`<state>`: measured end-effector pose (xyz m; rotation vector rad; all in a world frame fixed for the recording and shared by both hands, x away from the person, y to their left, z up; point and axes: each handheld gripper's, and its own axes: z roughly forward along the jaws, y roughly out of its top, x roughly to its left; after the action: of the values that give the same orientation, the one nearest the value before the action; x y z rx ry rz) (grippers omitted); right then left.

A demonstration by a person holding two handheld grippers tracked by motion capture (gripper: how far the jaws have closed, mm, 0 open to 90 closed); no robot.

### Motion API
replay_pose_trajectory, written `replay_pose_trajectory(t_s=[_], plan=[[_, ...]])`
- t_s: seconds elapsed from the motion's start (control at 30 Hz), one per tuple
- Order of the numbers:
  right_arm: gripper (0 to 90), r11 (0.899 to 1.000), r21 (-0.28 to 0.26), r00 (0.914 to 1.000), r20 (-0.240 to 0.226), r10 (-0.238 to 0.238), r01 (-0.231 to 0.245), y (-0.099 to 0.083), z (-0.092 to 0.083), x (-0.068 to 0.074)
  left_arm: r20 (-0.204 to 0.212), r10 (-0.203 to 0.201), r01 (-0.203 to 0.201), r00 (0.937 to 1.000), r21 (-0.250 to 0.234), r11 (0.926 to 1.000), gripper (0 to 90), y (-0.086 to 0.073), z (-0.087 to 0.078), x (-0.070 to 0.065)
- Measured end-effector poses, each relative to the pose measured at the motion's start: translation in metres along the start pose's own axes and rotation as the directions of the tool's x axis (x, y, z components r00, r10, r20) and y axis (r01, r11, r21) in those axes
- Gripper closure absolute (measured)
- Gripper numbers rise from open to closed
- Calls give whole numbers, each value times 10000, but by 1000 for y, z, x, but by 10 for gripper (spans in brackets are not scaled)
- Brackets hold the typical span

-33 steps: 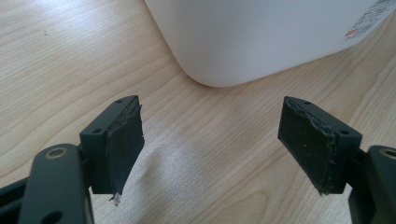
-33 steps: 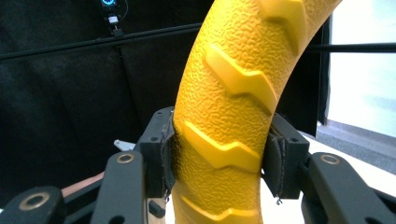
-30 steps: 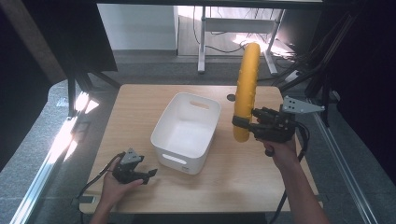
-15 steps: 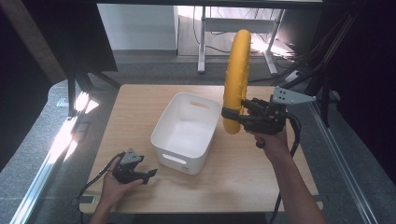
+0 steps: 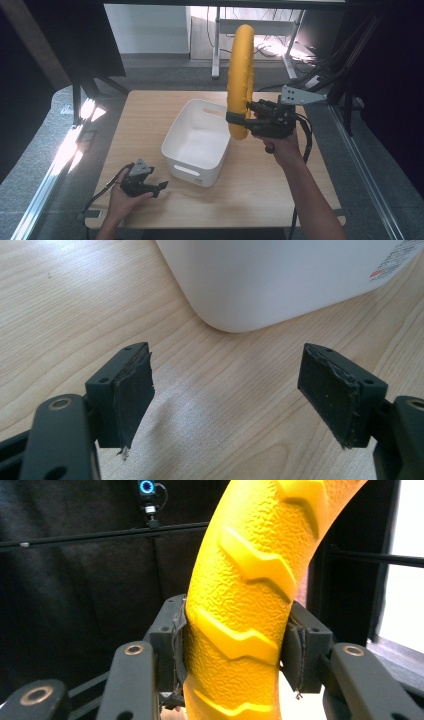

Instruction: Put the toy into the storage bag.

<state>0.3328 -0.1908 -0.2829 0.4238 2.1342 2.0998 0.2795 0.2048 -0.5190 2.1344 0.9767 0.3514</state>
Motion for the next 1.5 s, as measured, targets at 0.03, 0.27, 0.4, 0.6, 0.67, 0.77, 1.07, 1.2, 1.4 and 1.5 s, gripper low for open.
replay_pose_trajectory(t_s=[0.03, 0.27, 0.4, 0.6, 0.67, 0.77, 1.07, 1.2, 1.4, 1.5], plan=[[508, 10000, 14, 10000, -74, 26, -26, 0, 2, 1, 5, -16, 16, 10000, -9, 10000, 222, 0, 0, 0], [508, 9999, 79, 9990, -440, -76, 80, 0, 14, 1, -13, -47, 47, 10000, -20, 10000, 222, 0, 0, 0], [508, 9999, 104, 9973, -737, -30, 38, -1, 21, 0, 2, -48, 48, 10000, -12, 10000, 222, 0, 0, 0], [508, 9997, 241, 9950, -996, 61, -38, -4, 31, -1, 26, -63, 63, 10000, -25, 10000, 222, 0, 1, -1], [508, 9996, 291, 9949, -1006, 76, -47, -6, 34, -1, 29, -53, 53, 10000, -13, 10000, 222, 0, 1, -1], [508, 9989, 461, 9938, -1101, 175, -125, -9, 38, -2, 16, -3, 3, 10000, 6, 10000, 221, 0, 1, 0], [508, 9970, 692, 9937, -1046, 409, -337, -21, 47, -9, 40, 29, -30, 10000, 56, 10000, 221, 0, 2, -1], [507, 9957, 872, 9945, -968, 407, -323, -26, 53, -10, 50, 37, -37, 10000, 61, 10000, 221, -1, 2, -1], [507, 9935, 1062, 9937, -997, 506, -399, -35, 61, -11, 30, 73, -73, 10000, 71, 9999, 221, -1, 2, -1], [507, 9927, 1131, 9926, -1082, 552, -429, -37, 65, -10, 44, 44, -44, 10000, 69, 10000, 221, -1, 2, -1]])
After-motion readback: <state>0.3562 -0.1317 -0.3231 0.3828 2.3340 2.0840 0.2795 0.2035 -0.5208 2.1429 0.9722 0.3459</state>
